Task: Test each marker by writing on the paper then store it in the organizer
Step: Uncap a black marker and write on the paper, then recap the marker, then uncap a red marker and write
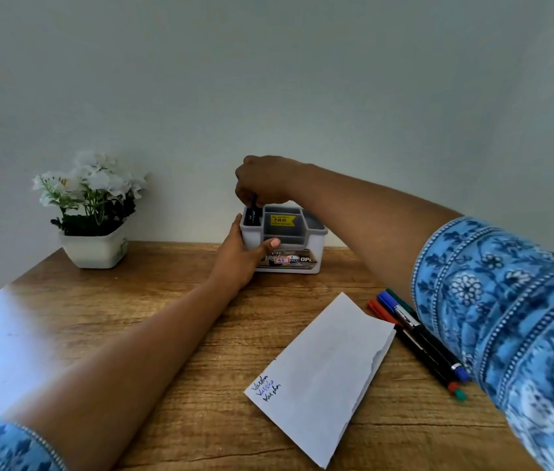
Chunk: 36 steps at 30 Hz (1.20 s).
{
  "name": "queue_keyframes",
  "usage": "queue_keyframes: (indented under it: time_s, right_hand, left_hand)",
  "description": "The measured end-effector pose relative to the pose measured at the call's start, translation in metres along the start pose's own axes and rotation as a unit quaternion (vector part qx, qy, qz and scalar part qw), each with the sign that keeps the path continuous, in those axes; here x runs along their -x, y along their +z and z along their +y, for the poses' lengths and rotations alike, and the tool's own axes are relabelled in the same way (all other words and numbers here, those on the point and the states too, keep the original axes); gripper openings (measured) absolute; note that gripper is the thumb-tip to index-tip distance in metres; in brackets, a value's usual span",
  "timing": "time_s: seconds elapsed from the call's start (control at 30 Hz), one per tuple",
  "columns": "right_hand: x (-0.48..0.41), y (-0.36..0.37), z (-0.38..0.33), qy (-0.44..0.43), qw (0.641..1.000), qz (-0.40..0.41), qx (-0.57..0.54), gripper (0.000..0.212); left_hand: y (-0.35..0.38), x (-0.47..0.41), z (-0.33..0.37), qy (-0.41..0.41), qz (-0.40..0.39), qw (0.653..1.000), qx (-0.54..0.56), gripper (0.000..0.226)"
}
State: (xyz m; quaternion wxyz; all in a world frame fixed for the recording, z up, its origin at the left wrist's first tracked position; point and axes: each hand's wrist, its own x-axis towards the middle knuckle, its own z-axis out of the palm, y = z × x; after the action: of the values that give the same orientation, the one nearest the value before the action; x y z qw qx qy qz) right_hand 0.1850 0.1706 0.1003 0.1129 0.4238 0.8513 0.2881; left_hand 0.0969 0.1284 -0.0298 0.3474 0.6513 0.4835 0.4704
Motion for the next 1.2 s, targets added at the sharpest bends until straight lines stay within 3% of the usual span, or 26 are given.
queue_keyframes:
  time_s: [0.13,0.27,0.5,0.6,0.73,0.93,1.03,1.2]
  right_hand:
    - [-0.004,0.012,0.0,-0.008,0.998,0.044,-0.039,0.03]
    - [0.013,0.015,0.007,0.038,0.979,0.14,-0.145,0.043]
    - [0.1,0.009,-0.001,0.148,0.95,0.182,-0.208,0.024]
    - [0.157,0.006,-0.024,0.19,0.94,0.141,-0.244,0.017]
    - [0.221,0.008,-0.049,0.27,0.932,0.03,-0.241,0.008]
    - [0.269,0.032,-0.072,0.345,0.907,-0.042,-0.236,0.012]
    - [0.27,0.038,-0.076,0.354,0.903,-0.064,-0.236,0.014]
    - [0.268,0.037,-0.083,0.348,0.916,-0.103,-0.169,0.025]
  left_hand:
    - [0.001,0.0,0.0,0.0,0.008,1.0,-0.012,0.074]
    - [0.001,0.0,-0.001,-0.003,-0.001,1.0,-0.016,0.076]
    - [-0.001,0.003,0.001,0.004,-0.018,1.0,-0.019,0.077]
    - [-0.003,0.008,0.003,-0.001,-0.03,0.999,-0.023,0.083]
    - [-0.006,0.019,0.006,-0.053,-0.034,0.997,-0.053,0.104]
    - [-0.029,0.072,0.004,-0.078,-0.027,0.988,-0.133,0.093]
    - [-0.048,0.108,0.006,-0.029,-0.092,0.977,-0.193,0.076]
    - [-0.069,0.147,0.02,0.085,-0.319,0.926,-0.183,0.072]
